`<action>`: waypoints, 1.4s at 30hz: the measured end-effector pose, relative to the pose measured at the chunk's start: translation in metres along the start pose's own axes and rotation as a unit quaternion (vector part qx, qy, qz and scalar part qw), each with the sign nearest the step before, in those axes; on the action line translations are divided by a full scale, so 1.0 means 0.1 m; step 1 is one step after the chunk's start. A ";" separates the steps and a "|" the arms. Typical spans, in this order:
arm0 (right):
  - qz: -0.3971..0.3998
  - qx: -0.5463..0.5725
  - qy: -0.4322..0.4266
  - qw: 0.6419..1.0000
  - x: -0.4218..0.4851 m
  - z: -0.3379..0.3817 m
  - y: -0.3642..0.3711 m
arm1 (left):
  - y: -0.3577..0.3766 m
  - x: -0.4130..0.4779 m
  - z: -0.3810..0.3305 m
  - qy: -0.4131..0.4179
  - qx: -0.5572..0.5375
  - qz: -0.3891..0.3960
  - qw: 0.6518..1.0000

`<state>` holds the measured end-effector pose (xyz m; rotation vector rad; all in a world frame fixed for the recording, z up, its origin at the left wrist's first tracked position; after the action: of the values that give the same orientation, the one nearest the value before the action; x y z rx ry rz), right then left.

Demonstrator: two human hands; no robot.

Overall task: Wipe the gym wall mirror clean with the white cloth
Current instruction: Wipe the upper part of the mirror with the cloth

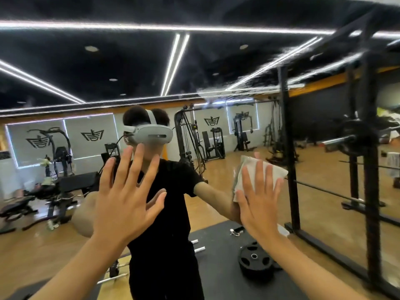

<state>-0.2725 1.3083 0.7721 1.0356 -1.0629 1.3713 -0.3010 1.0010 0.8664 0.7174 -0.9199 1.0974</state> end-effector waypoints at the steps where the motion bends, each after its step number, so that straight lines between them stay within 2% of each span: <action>1: 0.002 0.002 -0.009 1.000 -0.01 0.02 0.00 | 0.00 -0.01 -0.01 0.000 0.002 -0.002 1.000; 4: -0.014 -0.011 -0.053 0.998 0.46 0.08 -0.04 | 0.02 -0.01 -0.01 0.001 0.007 -0.001 1.000; 7: -0.051 0.000 -0.085 0.995 1.41 0.34 -0.01 | 0.04 -0.01 -0.01 -0.002 0.008 0.000 1.000; 11: -0.079 -0.003 -0.101 0.992 2.22 0.74 0.03 | 0.02 -0.01 -0.02 -0.007 0.006 -0.011 1.000; 14: -0.075 0.000 -0.128 0.989 1.89 0.71 0.01 | 0.01 -0.01 -0.03 -0.008 0.013 -0.012 1.000; 20: -0.011 -0.004 -0.216 0.976 0.41 0.32 -0.03 | 0.00 -0.01 -0.03 -0.009 0.021 -0.010 1.000; 24: 0.000 -0.017 -0.306 0.952 0.89 0.34 -0.06 | 0.00 -0.01 -0.06 -0.008 0.016 -0.015 1.000; 28: -0.062 -0.020 -0.269 0.961 2.16 0.91 0.00 | 0.04 -0.02 -0.03 -0.008 0.017 -0.017 1.000; 30: -0.079 -0.019 -0.233 0.969 2.46 1.20 0.03 | 0.05 -0.03 -0.01 -0.007 0.016 -0.016 1.000; 33: -0.079 0.006 -0.210 0.974 2.21 1.27 0.08 | 0.05 -0.04 0.00 -0.009 0.013 -0.017 1.000; 36: -0.050 0.015 -0.236 0.970 1.35 1.06 0.07 | 0.04 -0.04 0.00 -0.012 0.008 -0.018 1.000; 39: -0.012 0.012 -0.305 0.952 0.58 0.73 0.02 | 0.04 -0.05 0.00 -0.016 0.006 -0.015 1.000; 42: 0.023 -0.021 -0.410 0.912 0.61 0.45 -0.02 | 0.04 -0.05 -0.01 -0.015 0.001 -0.016 1.000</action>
<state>-0.2726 1.2787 0.8419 1.6210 -1.7161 0.9273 -0.3049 1.0010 0.8614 0.7511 -0.9301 1.0618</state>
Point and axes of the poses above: each hand's wrist, its own x-axis towards the middle knuckle, its own y-axis out of the palm, z = x × y, the point moved 4 cm from there along x, towards the middle knuckle, and after that the axes turned 15 degrees about -z, right-handed, at the moved point
